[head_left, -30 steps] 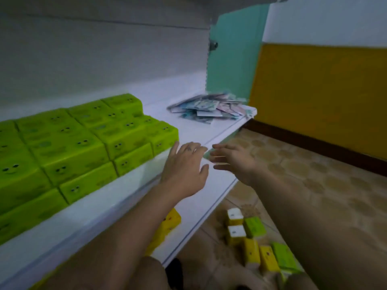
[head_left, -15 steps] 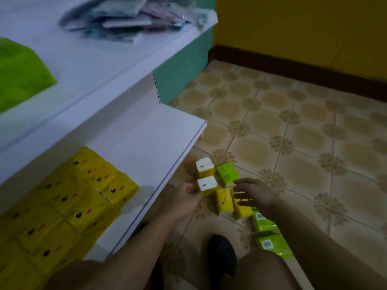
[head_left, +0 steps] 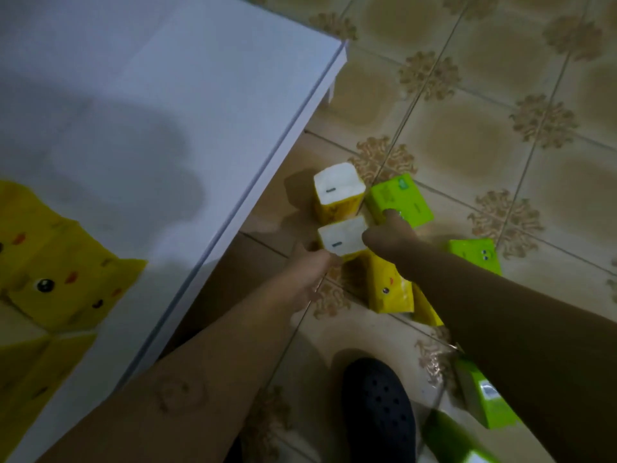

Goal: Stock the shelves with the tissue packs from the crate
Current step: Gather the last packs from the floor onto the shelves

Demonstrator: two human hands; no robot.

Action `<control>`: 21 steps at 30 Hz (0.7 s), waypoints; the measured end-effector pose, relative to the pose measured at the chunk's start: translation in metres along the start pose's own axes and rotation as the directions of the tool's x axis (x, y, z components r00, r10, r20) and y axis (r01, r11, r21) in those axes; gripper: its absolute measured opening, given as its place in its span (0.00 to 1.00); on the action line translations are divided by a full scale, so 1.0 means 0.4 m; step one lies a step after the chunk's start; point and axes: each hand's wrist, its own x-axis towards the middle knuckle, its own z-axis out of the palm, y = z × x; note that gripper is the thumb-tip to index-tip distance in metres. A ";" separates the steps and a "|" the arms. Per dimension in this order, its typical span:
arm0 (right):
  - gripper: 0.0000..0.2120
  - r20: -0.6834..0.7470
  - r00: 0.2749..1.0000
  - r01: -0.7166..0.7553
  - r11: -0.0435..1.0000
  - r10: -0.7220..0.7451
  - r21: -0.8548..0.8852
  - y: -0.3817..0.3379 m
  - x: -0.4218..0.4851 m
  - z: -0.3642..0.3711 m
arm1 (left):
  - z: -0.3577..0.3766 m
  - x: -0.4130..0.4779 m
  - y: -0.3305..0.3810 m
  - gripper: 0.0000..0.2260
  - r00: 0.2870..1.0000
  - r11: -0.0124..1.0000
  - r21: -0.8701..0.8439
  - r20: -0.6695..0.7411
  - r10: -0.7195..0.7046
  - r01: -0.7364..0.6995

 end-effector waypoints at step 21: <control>0.29 0.273 0.951 -0.071 0.755 -0.145 0.652 -0.132 -0.516 -0.245 | -0.175 -0.558 0.125 0.08 0.979 0.930 -0.327 0.063 0.196 -0.166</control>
